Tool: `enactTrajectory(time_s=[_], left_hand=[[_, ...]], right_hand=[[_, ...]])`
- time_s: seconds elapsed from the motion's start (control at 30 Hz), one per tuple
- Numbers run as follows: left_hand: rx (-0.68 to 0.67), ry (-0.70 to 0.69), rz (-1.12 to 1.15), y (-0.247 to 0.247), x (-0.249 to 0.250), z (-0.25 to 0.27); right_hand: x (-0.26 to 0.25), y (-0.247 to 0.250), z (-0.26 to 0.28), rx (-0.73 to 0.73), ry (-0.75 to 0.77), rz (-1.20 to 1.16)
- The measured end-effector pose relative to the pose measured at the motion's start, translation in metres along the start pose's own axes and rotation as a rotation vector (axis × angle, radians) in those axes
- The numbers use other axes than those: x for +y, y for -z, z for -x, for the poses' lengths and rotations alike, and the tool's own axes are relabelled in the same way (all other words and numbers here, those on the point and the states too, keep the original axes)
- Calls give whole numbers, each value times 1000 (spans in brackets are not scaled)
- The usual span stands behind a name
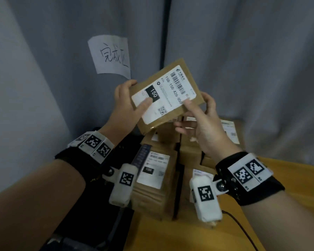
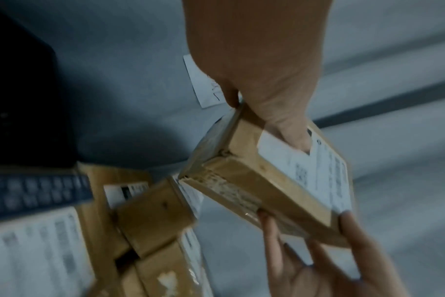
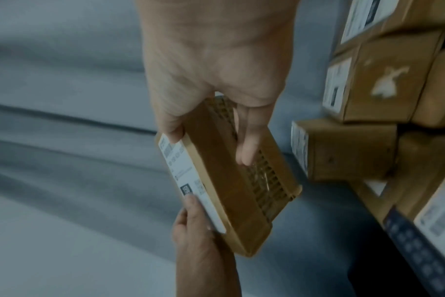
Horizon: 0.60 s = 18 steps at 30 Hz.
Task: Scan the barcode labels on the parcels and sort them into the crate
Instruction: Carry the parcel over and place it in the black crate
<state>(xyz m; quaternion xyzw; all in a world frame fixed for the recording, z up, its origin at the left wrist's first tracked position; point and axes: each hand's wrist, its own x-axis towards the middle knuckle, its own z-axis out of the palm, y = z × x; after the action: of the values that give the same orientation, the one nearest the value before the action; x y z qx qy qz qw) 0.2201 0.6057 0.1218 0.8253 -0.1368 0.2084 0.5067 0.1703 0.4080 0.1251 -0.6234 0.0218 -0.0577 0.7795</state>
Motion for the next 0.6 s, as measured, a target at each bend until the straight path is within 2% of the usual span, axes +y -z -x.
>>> enactTrajectory(time_s=[0.13, 0.23, 0.3, 0.47, 0.6], left_hand=[[-173, -136, -283, 58, -49, -8], [-264, -119, -546, 102, -93, -19], [-315, -87, -643, 123, -124, -23], [-436, 115, -634, 142, -201, -24], [-434, 406, -550, 136, -257, -11]], right_hand=[[32, -81, -24, 71, -26, 8], [61, -138, -45, 104, -63, 22], [83, -168, -57, 115, -115, 44], [147, -220, -80, 132, -289, 62], [212, -245, -90, 154, -437, -9]])
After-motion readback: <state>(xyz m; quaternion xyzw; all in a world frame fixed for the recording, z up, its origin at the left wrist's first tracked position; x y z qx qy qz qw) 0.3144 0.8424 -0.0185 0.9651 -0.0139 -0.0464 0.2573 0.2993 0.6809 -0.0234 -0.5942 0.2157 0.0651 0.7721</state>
